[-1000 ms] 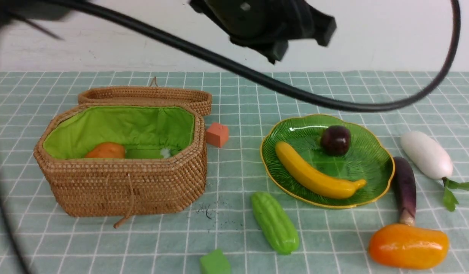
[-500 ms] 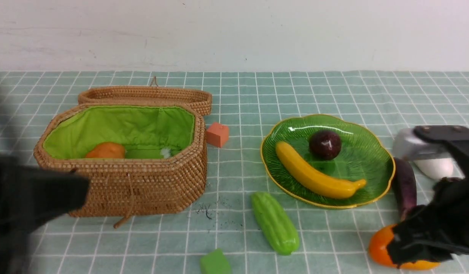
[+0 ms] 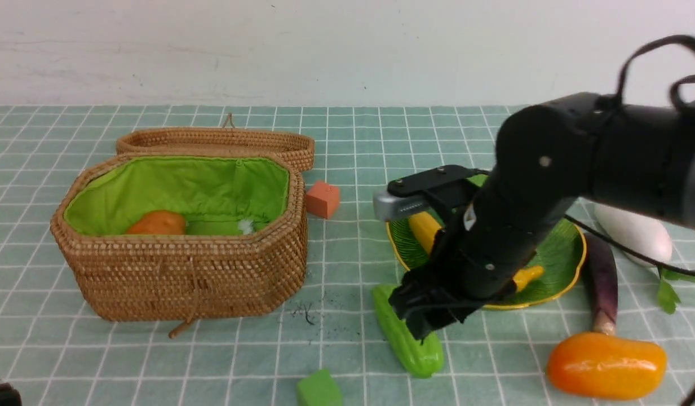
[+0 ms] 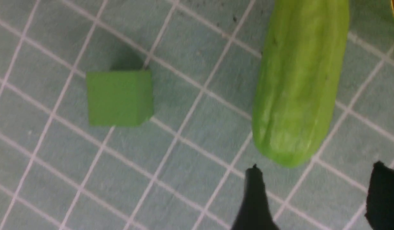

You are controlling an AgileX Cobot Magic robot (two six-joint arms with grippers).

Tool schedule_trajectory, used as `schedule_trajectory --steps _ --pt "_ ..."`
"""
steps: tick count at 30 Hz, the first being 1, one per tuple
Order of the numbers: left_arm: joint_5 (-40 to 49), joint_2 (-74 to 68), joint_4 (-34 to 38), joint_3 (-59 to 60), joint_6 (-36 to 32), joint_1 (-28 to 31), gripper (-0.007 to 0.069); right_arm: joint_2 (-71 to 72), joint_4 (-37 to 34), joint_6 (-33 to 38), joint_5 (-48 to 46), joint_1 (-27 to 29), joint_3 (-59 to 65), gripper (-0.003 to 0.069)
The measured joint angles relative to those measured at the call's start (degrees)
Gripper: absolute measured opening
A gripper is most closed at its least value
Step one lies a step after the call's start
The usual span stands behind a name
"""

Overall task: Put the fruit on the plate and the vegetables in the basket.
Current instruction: Take a chayote with your right arm and place it on the basket on the left.

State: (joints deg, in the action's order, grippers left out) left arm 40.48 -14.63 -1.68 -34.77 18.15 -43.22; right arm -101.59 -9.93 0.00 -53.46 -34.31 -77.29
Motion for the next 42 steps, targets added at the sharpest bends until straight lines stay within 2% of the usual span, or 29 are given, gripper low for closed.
schedule_trajectory --steps 2,4,8,13,15,21,23,27,30,31,32,35,39,41,42 --pt "0.3 -0.1 0.1 0.0 0.0 0.0 -0.0013 -3.9 0.0 0.0 1.2 0.0 -1.5 0.0573" --pt "0.3 -0.2 0.3 0.0 0.0 0.0 -0.0013 -6.7 0.0 0.0 1.9 0.0 -2.6 0.0613" --pt "0.3 -0.3 0.8 0.0 -0.1 0.0 -0.0013 -11.2 0.1 0.0 2.3 0.0 -4.5 0.0631" --pt "0.3 -0.3 1.0 0.0 -0.1 0.0 -0.0013 -14.7 0.2 0.0 2.7 0.0 -5.5 0.0561" --pt "0.4 -0.3 1.0 0.0 -0.1 0.0 -0.0013 -15.4 0.1 0.0 2.7 0.0 -5.8 0.0467" --pt "0.6 -0.3 1.0 0.0 -0.1 0.0 -0.0013 -13.3 -1.3 0.0 -1.8 -0.2 -7.2 0.0461" --pt "0.8 -0.3 1.3 0.0 -1.1 0.0 -0.0013 -9.4 -1.4 0.6 -3.6 -1.2 -11.1 0.0461" --pt "0.8 -0.3 1.7 0.0 -6.5 0.0 -0.0013 -6.0 -3.2 8.3 -2.2 -3.6 -22.4 0.0461" --pt "0.8 -0.3 1.7 0.0 -10.0 0.0 -0.0013 -7.6 -7.2 18.7 1.9 -5.7 -31.9 0.0461" --pt "0.8 -0.3 1.7 0.0 -10.3 0.0 -0.0013 -7.8 -7.9 20.1 2.2 -5.8 -32.5 0.0461" --pt "0.8 -0.3 1.7 0.0 -10.9 0.0 -0.0013 -10.2 -10.4 25.3 4.9 -6.5 -36.8 0.0461" --pt "0.8 -0.3 1.7 0.0 -11.2 0.0 -0.0013 -16.0 -14.1 33.7 9.6 -7.2 -43.2 0.0461" --pt "0.8 -0.3 1.7 0.0 -11.4 0.0 -0.0013 -22.3 -14.9 38.2 13.1 -7.5 -46.0 0.0462" --pt "0.8 -0.3 1.7 0.0 -11.4 0.0 -0.0013 -24.4 -14.8 38.2 14.3 -7.5 -46.2 0.0501" --pt "0.8 -0.3 1.7 0.0 -11.4 0.0 -0.0013 -25.7 -14.5 38.2 14.7 -7.5 -46.2 0.0583"
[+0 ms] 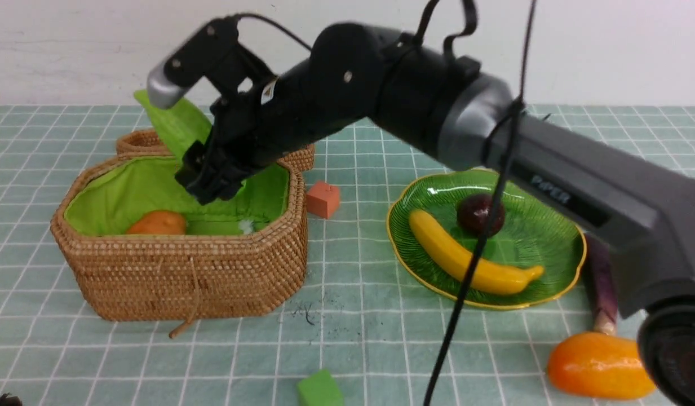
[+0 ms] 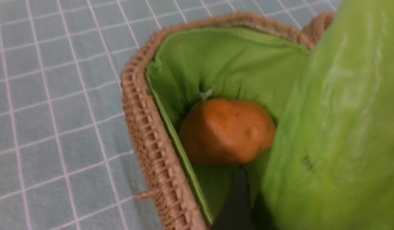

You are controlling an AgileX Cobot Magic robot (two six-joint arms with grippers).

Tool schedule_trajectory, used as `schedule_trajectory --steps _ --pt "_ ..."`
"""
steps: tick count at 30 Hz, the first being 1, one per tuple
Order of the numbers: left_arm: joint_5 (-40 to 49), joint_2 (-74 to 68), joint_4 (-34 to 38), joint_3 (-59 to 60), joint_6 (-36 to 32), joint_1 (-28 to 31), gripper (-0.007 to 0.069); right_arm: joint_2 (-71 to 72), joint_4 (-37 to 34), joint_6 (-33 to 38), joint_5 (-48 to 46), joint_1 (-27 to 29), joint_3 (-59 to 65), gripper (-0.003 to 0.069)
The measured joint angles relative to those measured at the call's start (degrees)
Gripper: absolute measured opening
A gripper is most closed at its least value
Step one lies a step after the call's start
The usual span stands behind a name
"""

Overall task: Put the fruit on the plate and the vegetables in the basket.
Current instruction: Take a chayote with your right arm and place it on the basket on the left, then use the right arm to grab a mango and put it into the right plate

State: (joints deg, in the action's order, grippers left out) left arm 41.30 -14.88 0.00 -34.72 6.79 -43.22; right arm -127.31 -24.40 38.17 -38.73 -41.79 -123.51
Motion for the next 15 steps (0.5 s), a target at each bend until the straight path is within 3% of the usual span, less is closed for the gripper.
schedule_trajectory --steps 4,8,12,15 --pt "0.0 0.0 0.0 0.0 0.0 0.0 -0.0013 0.2 0.7 -0.5 -2.0 0.0 0.0 0.0673" --pt "0.0 0.0 0.0 0.0 0.0 0.0 -0.0013 6.1 2.4 -3.5 -10.3 0.0 0.0 0.0657" --pt "0.0 0.0 0.0 0.0 -0.1 0.0 -0.0013 13.8 7.6 -10.1 -22.8 0.0 -0.2 0.0563" --pt "0.0 0.0 0.6 0.0 -0.2 0.0 -0.0013 21.2 15.6 -15.6 -31.7 0.0 -0.1 0.0392"
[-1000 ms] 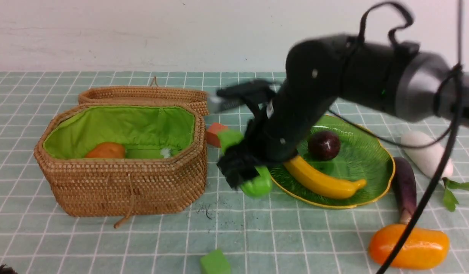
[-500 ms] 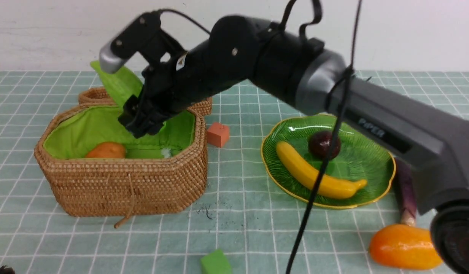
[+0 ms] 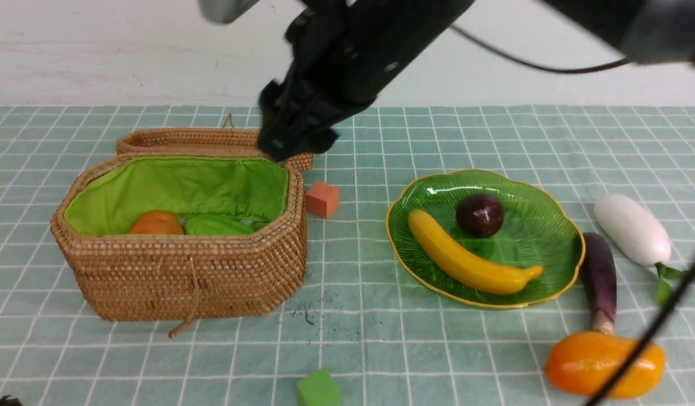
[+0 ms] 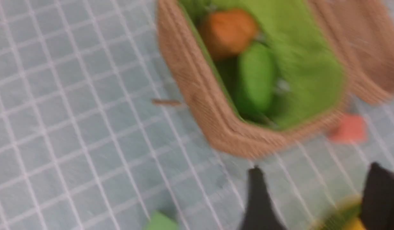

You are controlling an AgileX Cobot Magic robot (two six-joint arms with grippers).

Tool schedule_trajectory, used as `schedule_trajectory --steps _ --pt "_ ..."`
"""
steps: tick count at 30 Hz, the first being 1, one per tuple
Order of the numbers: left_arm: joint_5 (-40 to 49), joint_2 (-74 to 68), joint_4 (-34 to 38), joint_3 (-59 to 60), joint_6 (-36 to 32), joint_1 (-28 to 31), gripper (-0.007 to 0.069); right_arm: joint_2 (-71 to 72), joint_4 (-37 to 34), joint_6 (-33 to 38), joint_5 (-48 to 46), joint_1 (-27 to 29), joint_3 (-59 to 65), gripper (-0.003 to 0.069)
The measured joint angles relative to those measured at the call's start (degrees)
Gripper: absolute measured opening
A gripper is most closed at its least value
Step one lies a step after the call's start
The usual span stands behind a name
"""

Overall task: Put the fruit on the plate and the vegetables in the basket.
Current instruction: Use the right arm to grab a mango and put it into the right plate

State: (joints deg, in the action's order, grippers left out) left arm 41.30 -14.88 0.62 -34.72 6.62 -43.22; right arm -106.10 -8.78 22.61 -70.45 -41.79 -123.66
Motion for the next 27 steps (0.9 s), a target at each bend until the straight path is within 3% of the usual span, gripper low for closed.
schedule_trajectory --steps 3,4,5,6,7,9,12,14,16,19,23,24,27 --pt "0.0 0.0 1.5 0.0 0.0 0.0 -0.0013 5.3 6.3 -4.2 -1.2 0.1 3.3 0.0206" --pt "0.0 0.0 1.7 0.0 0.0 0.0 -0.0013 6.0 7.0 -4.8 -1.3 0.1 3.6 0.0194" --pt "0.1 0.0 2.5 0.0 -0.1 0.0 -0.0013 8.1 8.8 -6.5 -1.3 0.1 6.0 0.0114" --pt "0.1 0.0 2.8 0.0 -0.3 0.0 -0.0013 8.8 9.6 -7.0 -1.3 0.1 7.6 0.0094" --pt "0.2 0.0 3.6 0.0 -0.8 0.0 -0.0013 12.4 12.3 -9.2 -1.2 0.4 12.2 0.0026" --pt "0.5 0.0 4.5 0.0 -1.8 0.0 -0.0013 18.2 14.5 -11.7 -1.2 2.3 21.7 -0.0010" --pt "0.6 0.0 5.1 0.0 -2.4 0.0 -0.0013 23.8 15.8 -12.4 -1.1 6.8 32.5 -0.0004" --pt "0.8 0.0 5.3 0.0 -2.7 0.0 -0.0013 27.4 16.5 -10.7 -1.2 12.3 42.1 0.0028" --pt "0.9 0.0 5.9 0.0 -2.8 0.0 -0.0013 28.5 16.6 -4.8 -1.1 18.5 51.2 0.0109" --pt "1.5 0.0 6.3 0.0 -2.9 0.0 -0.0013 27.5 14.2 7.2 2.9 24.7 61.0 0.0309" --pt "1.9 0.0 6.4 0.0 -3.0 0.0 -0.0013 25.8 12.0 19.3 11.0 26.7 67.0 0.0582" --pt "1.9 0.0 6.4 0.0 -3.0 0.0 -0.0013 25.3 11.5 22.0 13.0 26.8 67.8 0.0627" --pt "2.1 0.0 6.4 0.0 -3.0 0.0 -0.0013 23.3 10.6 26.9 18.7 26.8 68.9 0.0670"
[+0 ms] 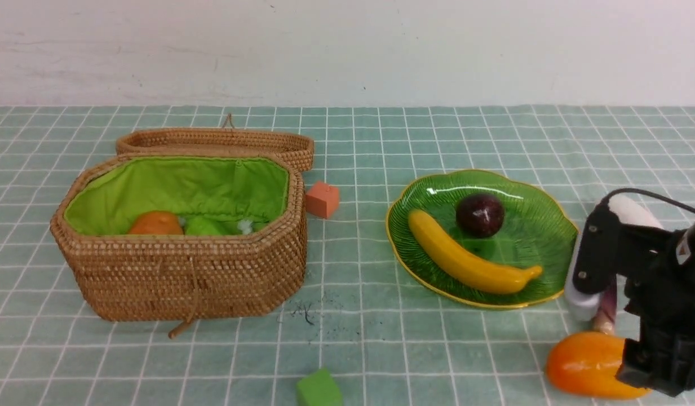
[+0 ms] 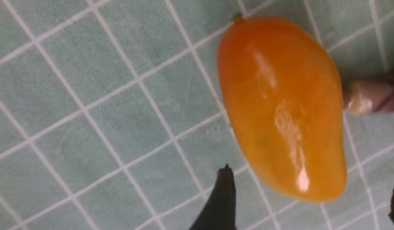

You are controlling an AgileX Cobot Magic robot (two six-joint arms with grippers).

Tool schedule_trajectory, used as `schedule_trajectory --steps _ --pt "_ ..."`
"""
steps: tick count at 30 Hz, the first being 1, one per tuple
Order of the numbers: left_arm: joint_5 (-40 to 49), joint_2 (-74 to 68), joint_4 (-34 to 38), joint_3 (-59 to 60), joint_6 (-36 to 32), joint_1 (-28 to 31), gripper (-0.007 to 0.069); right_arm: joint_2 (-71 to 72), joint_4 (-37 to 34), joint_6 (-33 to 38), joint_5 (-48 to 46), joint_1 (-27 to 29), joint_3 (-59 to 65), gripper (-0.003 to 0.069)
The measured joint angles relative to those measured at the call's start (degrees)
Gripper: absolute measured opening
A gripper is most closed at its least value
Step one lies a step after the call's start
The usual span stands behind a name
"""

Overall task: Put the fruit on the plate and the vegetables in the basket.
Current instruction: Use the right arm to grab a mango and put it into the right plate

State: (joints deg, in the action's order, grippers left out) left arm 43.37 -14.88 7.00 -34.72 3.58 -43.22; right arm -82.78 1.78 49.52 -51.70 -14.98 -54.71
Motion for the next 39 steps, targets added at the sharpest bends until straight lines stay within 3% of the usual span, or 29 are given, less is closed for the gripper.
schedule_trajectory --steps 8,12,18,24,29,32,36,39 --pt "0.0 0.0 0.0 0.0 0.0 0.0 -0.0013 -9.8 0.2 4.2 8.9 0.0 0.3 0.0645" --pt "0.0 0.0 0.0 0.0 0.0 0.0 -0.0011 -13.9 0.7 4.4 9.7 0.0 0.3 0.0632" --pt "0.2 0.0 0.0 0.0 0.0 0.0 -0.0008 -15.8 1.2 4.4 9.9 -1.5 0.3 0.0549" --pt "0.2 0.0 0.0 0.0 0.0 0.0 -0.0005 -12.9 2.8 -0.4 7.6 -3.9 -0.4 0.0549" --pt "-0.3 0.0 0.0 0.0 -2.9 0.0 -0.0003 -7.0 3.2 -11.9 1.0 -4.4 -4.5 0.0549" --pt "-2.8 0.0 1.0 0.0 -8.6 0.0 -0.0002 -3.3 1.5 -26.3 0.3 -4.3 -9.5 0.0549" --pt "-8.5 0.0 4.6 0.0 -13.7 0.0 -0.0002 -5.0 -1.8 -42.2 8.8 -2.3 -15.0 0.0549" --pt "-11.1 0.0 6.9 0.0 -14.4 0.0 -0.0002 -10.3 -3.1 -47.3 15.9 -1.0 -18.2 0.0549"
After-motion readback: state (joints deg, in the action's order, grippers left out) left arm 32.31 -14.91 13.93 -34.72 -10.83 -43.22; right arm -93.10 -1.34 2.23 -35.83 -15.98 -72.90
